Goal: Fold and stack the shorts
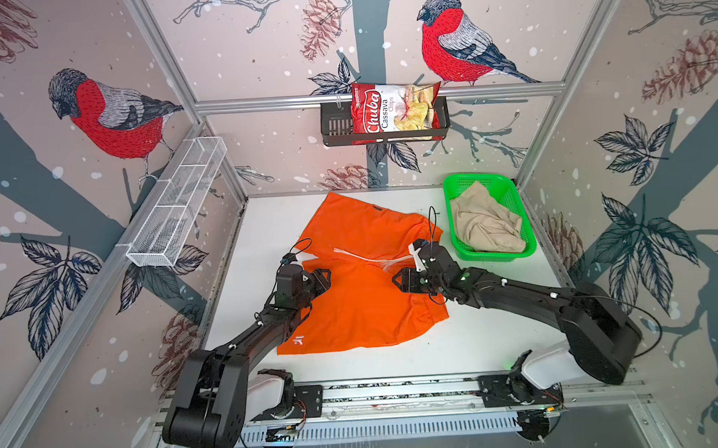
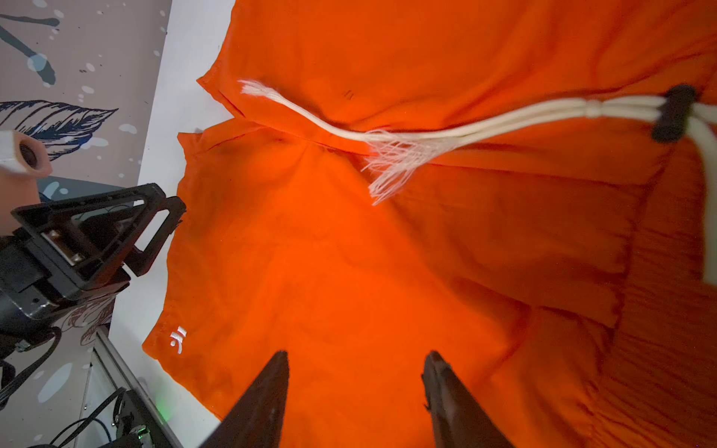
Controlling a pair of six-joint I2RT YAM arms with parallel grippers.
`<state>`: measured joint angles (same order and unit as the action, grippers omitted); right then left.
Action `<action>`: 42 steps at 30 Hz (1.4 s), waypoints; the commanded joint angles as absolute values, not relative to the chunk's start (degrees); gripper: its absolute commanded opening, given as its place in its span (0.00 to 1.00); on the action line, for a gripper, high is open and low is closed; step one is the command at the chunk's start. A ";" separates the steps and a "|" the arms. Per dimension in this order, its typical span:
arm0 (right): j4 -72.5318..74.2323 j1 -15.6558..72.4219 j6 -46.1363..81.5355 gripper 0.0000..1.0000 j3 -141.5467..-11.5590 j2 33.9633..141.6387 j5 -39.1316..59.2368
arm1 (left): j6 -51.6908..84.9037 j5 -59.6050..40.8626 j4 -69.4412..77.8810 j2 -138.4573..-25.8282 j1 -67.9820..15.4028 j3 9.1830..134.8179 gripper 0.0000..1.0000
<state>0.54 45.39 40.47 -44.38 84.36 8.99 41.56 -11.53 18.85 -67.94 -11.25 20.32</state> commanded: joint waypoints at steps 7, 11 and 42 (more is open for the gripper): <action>4.00 45.11 44.21 0.57 -40.81 85.79 11.78 | 41.26 -10.11 19.48 -70.80 -11.33 17.76 0.55; 2.66 43.37 44.54 0.58 -38.72 80.23 12.66 | 40.62 -10.37 20.74 -73.89 -11.34 18.15 0.55; 9.61 21.27 64.12 0.61 -9.71 59.17 34.95 | 38.14 -11.43 28.56 -93.41 -11.23 27.27 0.56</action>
